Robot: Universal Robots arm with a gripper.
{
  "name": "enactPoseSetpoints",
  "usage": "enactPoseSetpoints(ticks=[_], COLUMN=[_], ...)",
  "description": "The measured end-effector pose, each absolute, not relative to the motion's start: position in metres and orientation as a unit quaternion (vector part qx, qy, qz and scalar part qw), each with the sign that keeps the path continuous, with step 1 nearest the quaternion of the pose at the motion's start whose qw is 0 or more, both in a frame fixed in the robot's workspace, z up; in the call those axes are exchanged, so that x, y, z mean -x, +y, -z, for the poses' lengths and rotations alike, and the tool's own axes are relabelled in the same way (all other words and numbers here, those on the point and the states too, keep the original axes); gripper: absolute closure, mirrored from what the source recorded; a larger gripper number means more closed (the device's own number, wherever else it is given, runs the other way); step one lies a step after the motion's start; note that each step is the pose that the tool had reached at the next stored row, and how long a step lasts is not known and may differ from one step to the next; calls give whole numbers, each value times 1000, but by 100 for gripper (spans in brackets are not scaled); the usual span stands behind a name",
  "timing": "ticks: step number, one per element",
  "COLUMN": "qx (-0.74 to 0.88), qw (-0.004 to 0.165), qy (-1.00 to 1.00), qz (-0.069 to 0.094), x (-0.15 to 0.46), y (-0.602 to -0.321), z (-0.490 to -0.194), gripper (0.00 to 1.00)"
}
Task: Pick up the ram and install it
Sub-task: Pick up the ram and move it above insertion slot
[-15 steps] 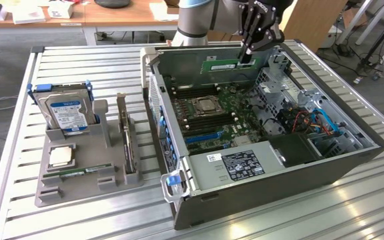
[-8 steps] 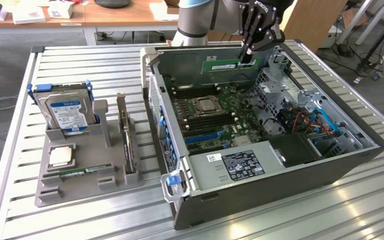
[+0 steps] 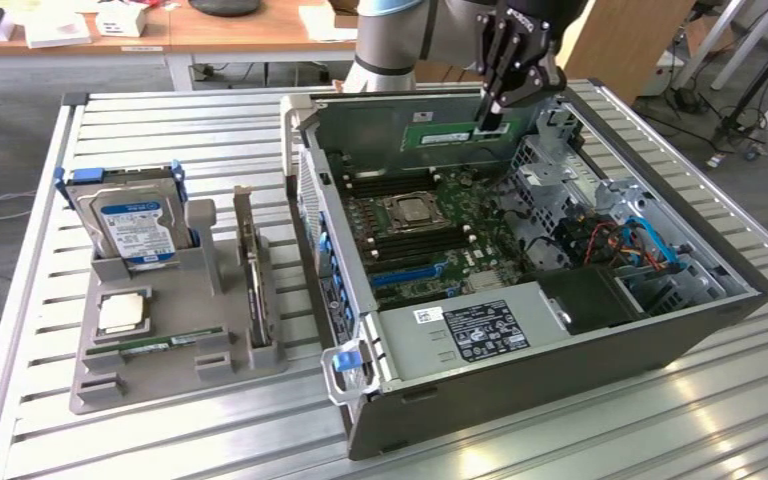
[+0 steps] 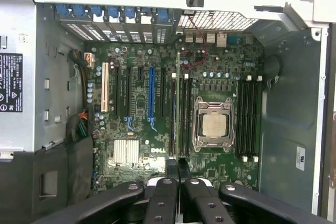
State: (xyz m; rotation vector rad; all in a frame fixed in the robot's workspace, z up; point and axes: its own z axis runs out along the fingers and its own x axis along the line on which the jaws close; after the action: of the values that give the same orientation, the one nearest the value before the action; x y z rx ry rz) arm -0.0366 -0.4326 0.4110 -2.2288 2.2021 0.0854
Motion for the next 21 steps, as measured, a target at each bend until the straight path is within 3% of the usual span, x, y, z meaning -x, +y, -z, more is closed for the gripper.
enactPoseSetpoints(ticks=[21], qx=[707], qw=[12], qy=[706], qz=[-35], x=[37], y=[-433], z=[-390], gripper=[88])
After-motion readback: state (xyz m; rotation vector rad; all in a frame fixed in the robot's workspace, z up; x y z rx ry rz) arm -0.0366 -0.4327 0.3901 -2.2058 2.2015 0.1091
